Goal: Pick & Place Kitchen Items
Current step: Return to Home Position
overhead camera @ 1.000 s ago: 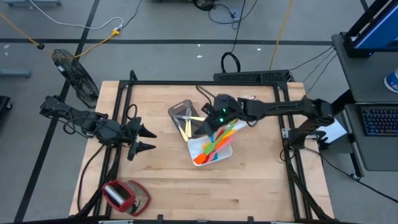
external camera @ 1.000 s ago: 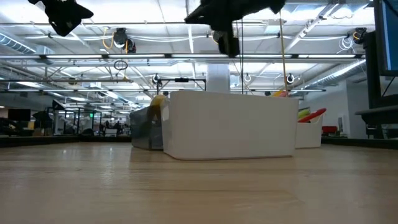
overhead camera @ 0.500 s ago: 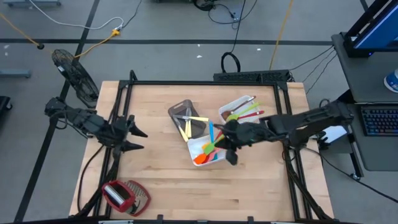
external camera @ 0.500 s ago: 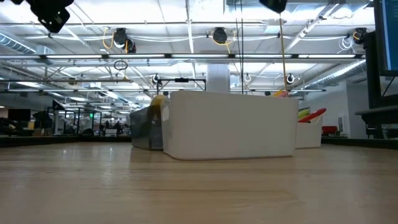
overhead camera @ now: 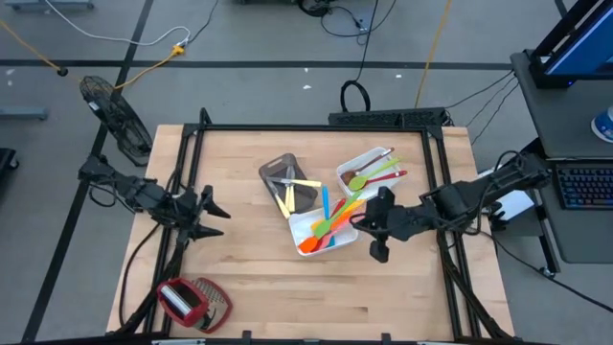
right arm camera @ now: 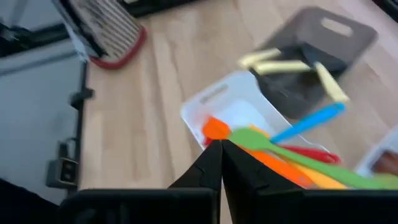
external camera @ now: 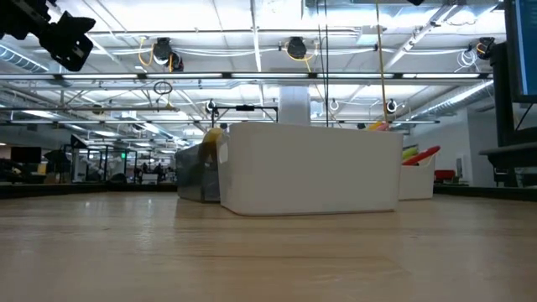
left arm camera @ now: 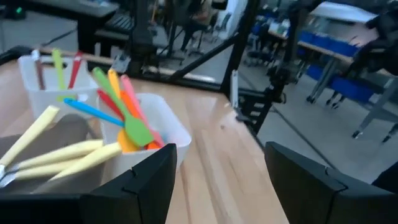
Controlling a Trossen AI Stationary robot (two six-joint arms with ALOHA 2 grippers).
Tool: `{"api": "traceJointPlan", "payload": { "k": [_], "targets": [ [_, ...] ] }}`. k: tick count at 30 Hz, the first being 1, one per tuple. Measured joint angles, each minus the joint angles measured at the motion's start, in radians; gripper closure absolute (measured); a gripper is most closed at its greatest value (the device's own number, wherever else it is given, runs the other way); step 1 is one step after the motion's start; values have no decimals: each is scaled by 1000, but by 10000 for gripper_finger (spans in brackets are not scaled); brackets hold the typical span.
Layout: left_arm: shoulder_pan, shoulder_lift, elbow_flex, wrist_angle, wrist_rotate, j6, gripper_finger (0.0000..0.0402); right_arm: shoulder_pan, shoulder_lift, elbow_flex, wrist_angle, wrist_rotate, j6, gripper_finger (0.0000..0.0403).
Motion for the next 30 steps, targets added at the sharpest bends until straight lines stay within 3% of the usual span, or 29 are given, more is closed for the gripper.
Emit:
{"api": "traceJointPlan", "payload": {
  "k": [3, 8, 12, 19, 30],
  "targets": [
    [0, 0, -56, 92, 12, 22, 151, 3, -20, -79, 151, -24, -26, 399],
    [10, 0, -121, 169, 16, 16, 151, -34, -73, -326, 519, -186, -63, 399],
    [50, 0, -128, 170, 44, 11, 151, -84, -167, -497, 644, -210, -3, 399],
    [185, -28, -128, 165, 116, 59, 151, -118, -418, -674, 669, -205, -2, 399],
    [412, -193, -128, 52, 252, 69, 151, -117, -754, -896, 653, -205, 32, 399]
  ]
}}
